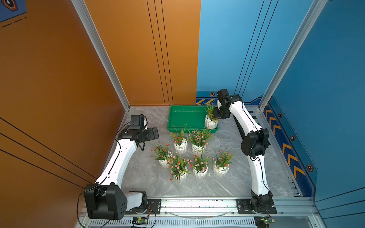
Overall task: Put the potted gypsophila into the storage box
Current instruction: Place the baby's breath potted plant at the storage box.
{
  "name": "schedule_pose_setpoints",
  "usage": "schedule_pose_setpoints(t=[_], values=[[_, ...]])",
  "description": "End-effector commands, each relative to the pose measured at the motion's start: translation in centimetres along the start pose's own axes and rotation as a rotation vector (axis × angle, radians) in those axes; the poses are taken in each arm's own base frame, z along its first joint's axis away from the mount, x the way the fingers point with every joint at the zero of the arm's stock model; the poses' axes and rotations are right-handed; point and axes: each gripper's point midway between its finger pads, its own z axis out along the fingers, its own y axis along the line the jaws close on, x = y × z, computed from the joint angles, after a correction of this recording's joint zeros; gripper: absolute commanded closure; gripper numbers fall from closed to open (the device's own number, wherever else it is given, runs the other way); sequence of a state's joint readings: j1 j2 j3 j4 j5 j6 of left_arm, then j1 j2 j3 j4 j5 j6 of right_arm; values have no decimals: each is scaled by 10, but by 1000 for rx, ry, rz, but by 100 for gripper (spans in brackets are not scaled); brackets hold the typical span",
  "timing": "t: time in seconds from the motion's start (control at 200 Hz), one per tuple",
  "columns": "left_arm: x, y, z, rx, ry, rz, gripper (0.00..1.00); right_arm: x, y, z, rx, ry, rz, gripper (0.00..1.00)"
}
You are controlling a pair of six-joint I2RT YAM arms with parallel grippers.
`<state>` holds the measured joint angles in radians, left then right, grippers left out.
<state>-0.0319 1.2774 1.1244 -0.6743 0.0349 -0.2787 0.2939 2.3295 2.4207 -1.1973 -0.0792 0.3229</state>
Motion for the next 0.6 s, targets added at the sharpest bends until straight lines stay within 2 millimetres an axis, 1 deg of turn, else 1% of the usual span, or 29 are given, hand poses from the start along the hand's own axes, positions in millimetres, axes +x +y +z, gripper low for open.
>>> schedule_pose_setpoints(t=[0.0, 0.185, 0.375, 0.596], values=[[-10, 0, -6, -6, -17, -5, 2, -19, 16, -10, -61, -76, 14, 100], [-10, 0, -6, -9, -17, -3, 2, -19, 21, -4, -79, -71, 16, 100], [-9, 0, -3, -9, -10, -4, 2, -18, 20, 4, -74, -60, 18, 100], [-8, 0, -1, -7, -2, -4, 2, -14, 12, 11, -28, -52, 21, 100]])
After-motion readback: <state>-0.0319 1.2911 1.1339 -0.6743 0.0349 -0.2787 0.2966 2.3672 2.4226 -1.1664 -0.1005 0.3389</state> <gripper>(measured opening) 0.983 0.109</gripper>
